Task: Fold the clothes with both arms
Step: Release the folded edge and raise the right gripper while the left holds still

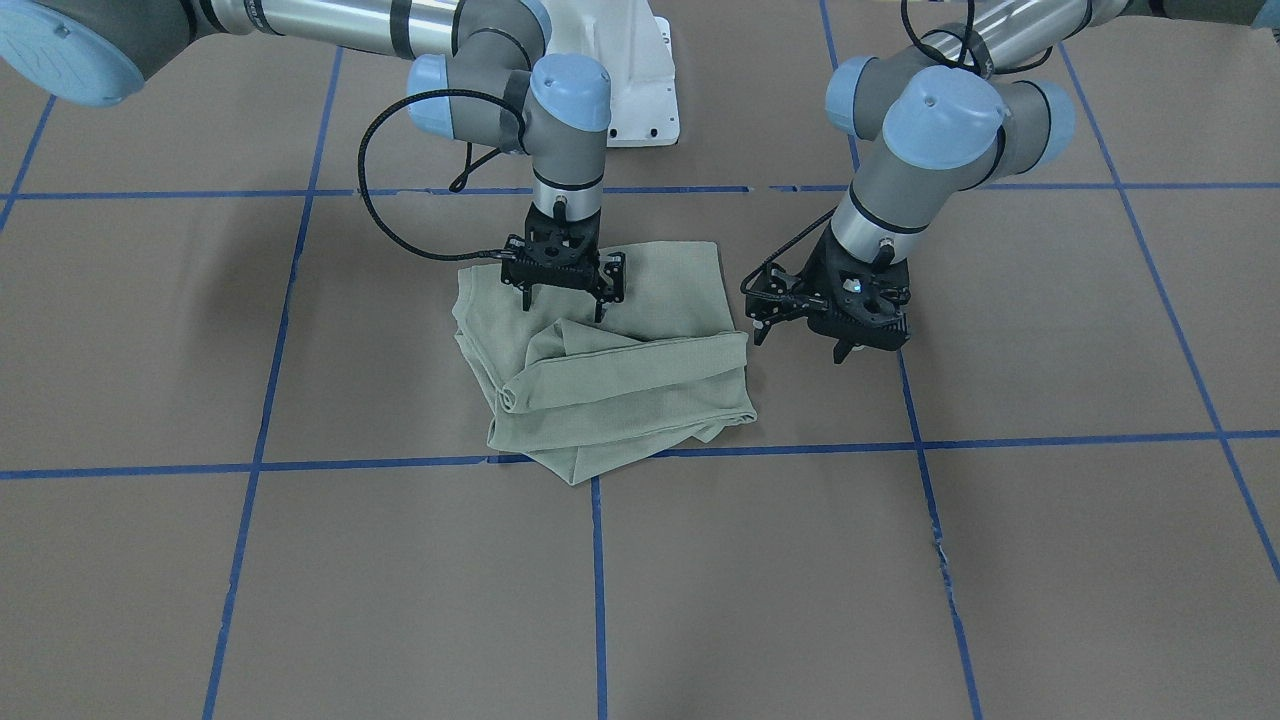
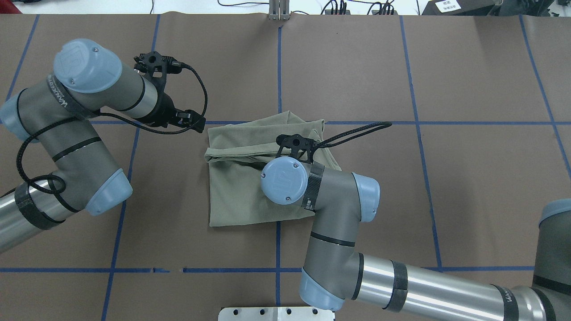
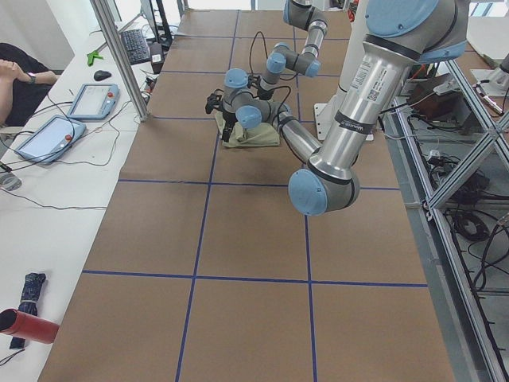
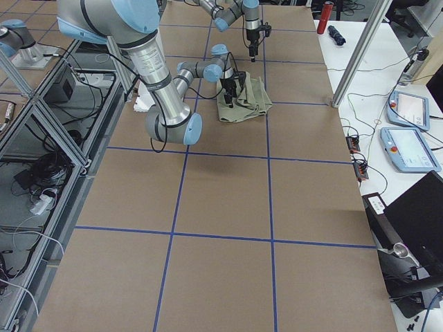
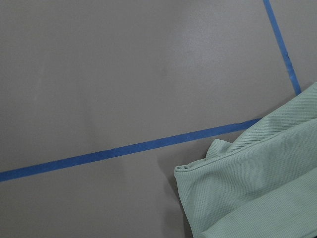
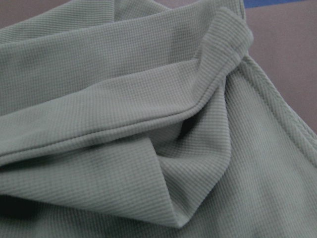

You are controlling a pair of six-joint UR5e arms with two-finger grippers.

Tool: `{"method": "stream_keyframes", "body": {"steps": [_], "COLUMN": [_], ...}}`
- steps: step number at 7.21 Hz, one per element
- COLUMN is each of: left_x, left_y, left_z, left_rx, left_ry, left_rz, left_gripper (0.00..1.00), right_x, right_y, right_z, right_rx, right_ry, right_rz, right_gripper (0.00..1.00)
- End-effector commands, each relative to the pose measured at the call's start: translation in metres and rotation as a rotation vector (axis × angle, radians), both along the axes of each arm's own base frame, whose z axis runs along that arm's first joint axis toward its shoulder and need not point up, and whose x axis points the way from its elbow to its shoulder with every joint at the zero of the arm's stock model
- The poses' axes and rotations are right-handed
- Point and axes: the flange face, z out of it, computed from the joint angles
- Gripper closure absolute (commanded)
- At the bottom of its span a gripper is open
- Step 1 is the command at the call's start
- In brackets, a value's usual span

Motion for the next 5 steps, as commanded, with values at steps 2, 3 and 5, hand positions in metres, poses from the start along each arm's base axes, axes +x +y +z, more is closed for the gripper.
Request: {"method": "stream_keyframes", "body": {"steps": [2,3,5], "left_x": [0.000,0.000,0.000], "left_y": [0.000,0.000,0.000], "left_z": [0.001,0.001,0.002], "left_rx": [-0.002,-0.002,-0.001], "left_ry": [-0.001,-0.001,-0.003], "left_rz": [0.000,0.000,-0.001], "left_gripper": [0.00,0.00,0.00], "right_x": [0.020,0.017,0.024], "right_y": [-0.045,-0.062,-0.129], "right_z": [0.006,0.011,0.014], "right_rx": [0.045,0.082,0.110], "right_ry": [0.039,0.079,0.100], "right_rz": [0.056,0.106,0.169], "right_gripper": [0.00,0.00,0.00]}}
